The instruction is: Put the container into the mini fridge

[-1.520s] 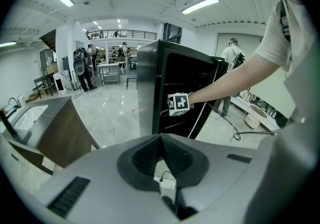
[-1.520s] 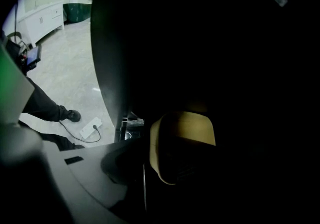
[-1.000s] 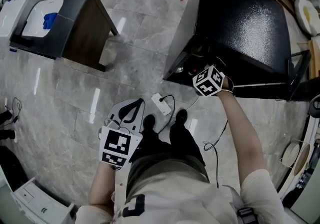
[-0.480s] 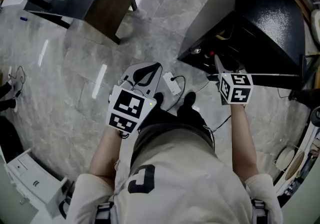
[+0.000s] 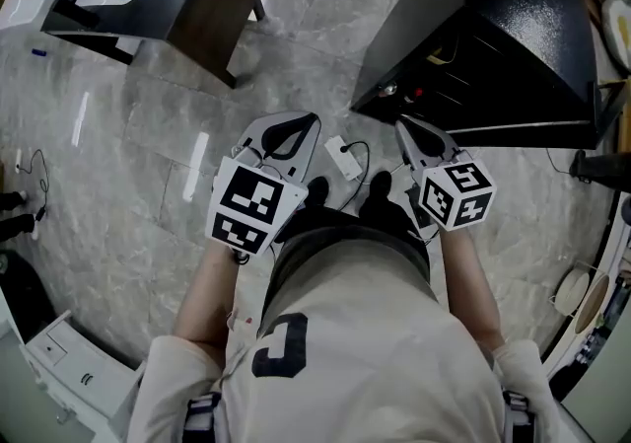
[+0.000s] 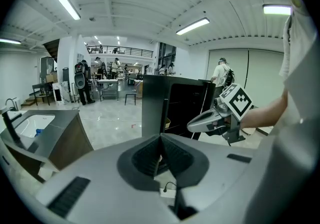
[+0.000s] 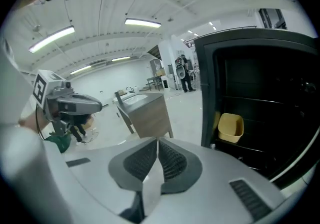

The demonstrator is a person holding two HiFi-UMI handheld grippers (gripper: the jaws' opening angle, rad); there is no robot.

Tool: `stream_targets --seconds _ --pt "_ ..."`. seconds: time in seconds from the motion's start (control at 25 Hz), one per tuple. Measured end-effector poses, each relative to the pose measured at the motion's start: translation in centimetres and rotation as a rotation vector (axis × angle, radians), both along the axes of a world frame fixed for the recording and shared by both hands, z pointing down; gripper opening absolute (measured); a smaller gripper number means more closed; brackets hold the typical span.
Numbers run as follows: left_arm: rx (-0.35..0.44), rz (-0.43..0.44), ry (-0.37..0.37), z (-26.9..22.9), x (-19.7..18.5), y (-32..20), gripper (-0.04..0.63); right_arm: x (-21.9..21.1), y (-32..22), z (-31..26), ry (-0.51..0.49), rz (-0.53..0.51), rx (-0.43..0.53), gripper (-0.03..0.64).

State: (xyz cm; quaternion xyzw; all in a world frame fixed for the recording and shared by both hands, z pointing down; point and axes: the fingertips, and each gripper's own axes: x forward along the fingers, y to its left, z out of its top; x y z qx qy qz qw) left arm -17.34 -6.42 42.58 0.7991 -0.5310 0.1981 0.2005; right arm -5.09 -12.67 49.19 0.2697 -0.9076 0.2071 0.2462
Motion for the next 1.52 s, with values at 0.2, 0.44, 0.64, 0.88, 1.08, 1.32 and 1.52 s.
stream_targets --seconds 0.2,0.44,0.64,0.88,1.08,1.32,1.52 --pt "0.007 0.025 0.009 0.6 -0.2 1.3 0.057 -2.8 3.3 -1.8 -0.059 -0.08 -0.031 0.034" --pt "-0.002 0.077 0.009 0.9 0.3 2.8 0.058 -4.1 6.2 -5.4 -0.168 -0.136 -0.027 0.034" --pt "0.022 0.112 -0.014 -0.4 2.5 3.5 0.057 -2.8 8.5 -7.8 -0.227 -0.168 -0.032 0.031" --pt "0.026 0.167 -0.037 -1.5 6.6 4.9 0.057 0.2 11.3 -10.3 -0.29 -0.207 0.007 0.029" --pt "0.023 0.225 -0.067 -2.0 11.6 6.5 0.057 5.4 13.8 -12.2 -0.338 -0.164 -0.011 0.029" --pt "0.067 0.286 -0.088 -3.6 18.8 9.3 0.057 12.0 17.9 -13.8 -0.377 -0.156 0.044 0.029" --pt "0.084 0.259 -0.078 -4.5 23.0 12.3 0.057 16.3 21.6 -14.4 -0.408 -0.169 0.062 0.029"
